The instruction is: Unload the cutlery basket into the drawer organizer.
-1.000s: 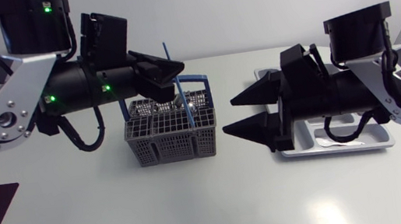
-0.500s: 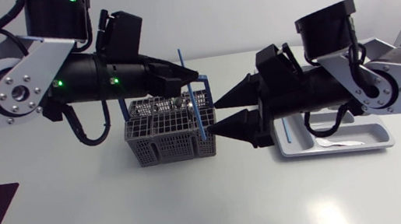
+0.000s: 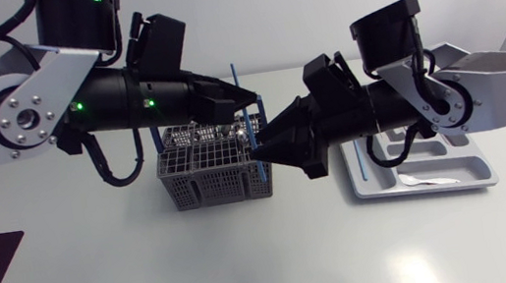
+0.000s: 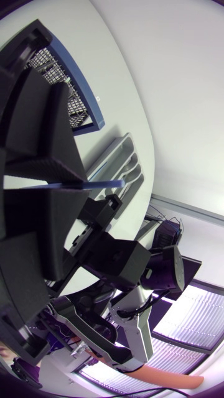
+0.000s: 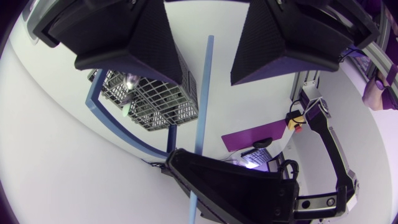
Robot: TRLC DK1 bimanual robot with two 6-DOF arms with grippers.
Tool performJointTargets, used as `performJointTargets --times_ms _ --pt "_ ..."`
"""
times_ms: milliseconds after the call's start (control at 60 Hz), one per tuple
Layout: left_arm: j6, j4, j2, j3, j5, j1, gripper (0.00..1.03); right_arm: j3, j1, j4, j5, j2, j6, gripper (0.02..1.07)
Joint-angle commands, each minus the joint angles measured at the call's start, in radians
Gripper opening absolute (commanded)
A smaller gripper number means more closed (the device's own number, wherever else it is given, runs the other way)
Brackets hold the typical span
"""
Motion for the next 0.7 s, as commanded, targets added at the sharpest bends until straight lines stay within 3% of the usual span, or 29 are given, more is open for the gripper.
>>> performJointTargets --times_ms 0,283,683 --pt "-0.025 -0.002 0.018 0.035 0.016 -0.006 0.19 0.025 0.011 -0.006 -0.006 0.025 0.023 0.42" --pt "-0.030 -0.002 0.018 0.039 0.016 -0.003 0.19 0.027 0.018 -0.009 0.004 0.045 0.023 0.10" --pt "-0.033 0.000 0.018 0.050 0.016 0.014 0.22 0.010 0.038 -0.036 0.026 0.039 0.020 0.08"
